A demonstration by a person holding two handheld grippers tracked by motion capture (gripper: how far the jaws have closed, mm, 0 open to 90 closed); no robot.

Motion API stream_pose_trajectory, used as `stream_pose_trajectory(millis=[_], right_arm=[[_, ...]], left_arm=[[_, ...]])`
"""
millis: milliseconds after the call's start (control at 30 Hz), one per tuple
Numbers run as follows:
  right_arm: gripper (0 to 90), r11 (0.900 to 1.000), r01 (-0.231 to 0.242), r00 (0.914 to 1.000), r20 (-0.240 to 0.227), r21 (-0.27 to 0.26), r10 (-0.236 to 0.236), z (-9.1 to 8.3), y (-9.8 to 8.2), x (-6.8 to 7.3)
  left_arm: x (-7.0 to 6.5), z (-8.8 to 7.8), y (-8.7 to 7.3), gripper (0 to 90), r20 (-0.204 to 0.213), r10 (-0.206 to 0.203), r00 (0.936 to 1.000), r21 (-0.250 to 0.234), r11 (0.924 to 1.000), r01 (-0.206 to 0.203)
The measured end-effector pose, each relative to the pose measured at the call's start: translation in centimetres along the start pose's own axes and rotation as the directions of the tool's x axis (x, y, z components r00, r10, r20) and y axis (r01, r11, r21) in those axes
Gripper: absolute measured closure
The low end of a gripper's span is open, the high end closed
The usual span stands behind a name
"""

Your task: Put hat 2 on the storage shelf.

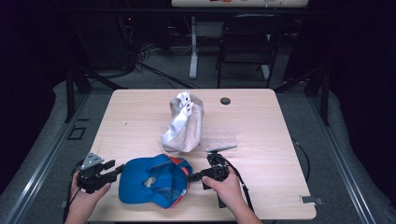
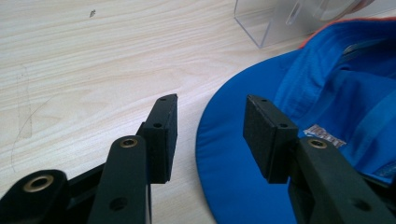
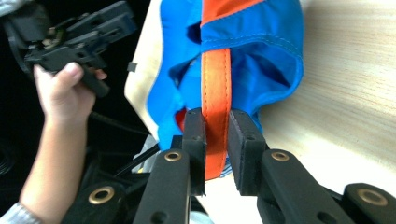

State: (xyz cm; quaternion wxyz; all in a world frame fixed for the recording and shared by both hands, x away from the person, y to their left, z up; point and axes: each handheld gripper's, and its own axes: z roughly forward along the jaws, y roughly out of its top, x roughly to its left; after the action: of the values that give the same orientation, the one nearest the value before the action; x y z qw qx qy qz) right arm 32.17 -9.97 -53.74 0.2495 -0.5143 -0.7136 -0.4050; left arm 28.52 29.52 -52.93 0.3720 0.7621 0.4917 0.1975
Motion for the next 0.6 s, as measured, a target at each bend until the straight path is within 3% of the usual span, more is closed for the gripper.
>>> stream_pose_trajectory(millis=[100, 300, 367, 400, 467, 600], right_arm=[[78.5, 1.0, -0.007, 0.9998, -0.021, -0.01, 0.007, -1.3, 0.4, 0.7], [78.5, 1.0, 0.028, 0.9992, 0.03, -0.01, -0.028, -4.3, 0.6, 1.5], [78.5, 0.999, 0.024, 0.9989, 0.042, -0.026, -0.023, -5.2, 0.5, 1.5], [78.5, 0.999, 0.016, 0.999, 0.041, -0.047, -0.014, -6.7, 0.3, 1.2], [78.5, 0.998, 0.013, 0.999, 0.045, -0.055, -0.011, -7.2, 0.2, 1.0], [78.6, 0.995, -0.038, 0.9981, 0.045, -0.089, 0.042, -9.4, -0.3, -0.2]], left_arm=[[0.0, 0.0, 0.0, 55.6, 0.0, 0.003, 1.0, 0.005, 1.0, -0.003], [0.1, -0.1, 0.1, 55.5, -0.001, 0.008, 1.0, 0.01, 0.9999, -0.007], [0.1, -0.1, 0.1, 55.6, -0.002, 0.008, 1.0, 0.008, 0.9999, -0.008], [0.0, 0.0, 0.1, 55.6, -0.002, 0.008, 1.0, 0.005, 1.0, -0.008], [0.0, 0.0, 0.1, 55.5, -0.001, 0.009, 1.0, 0.004, 1.0, -0.009], [0.0, 0.1, 0.1, 55.5, -0.004, 0.008, 1.0, 0.002, 1.0, -0.008]])
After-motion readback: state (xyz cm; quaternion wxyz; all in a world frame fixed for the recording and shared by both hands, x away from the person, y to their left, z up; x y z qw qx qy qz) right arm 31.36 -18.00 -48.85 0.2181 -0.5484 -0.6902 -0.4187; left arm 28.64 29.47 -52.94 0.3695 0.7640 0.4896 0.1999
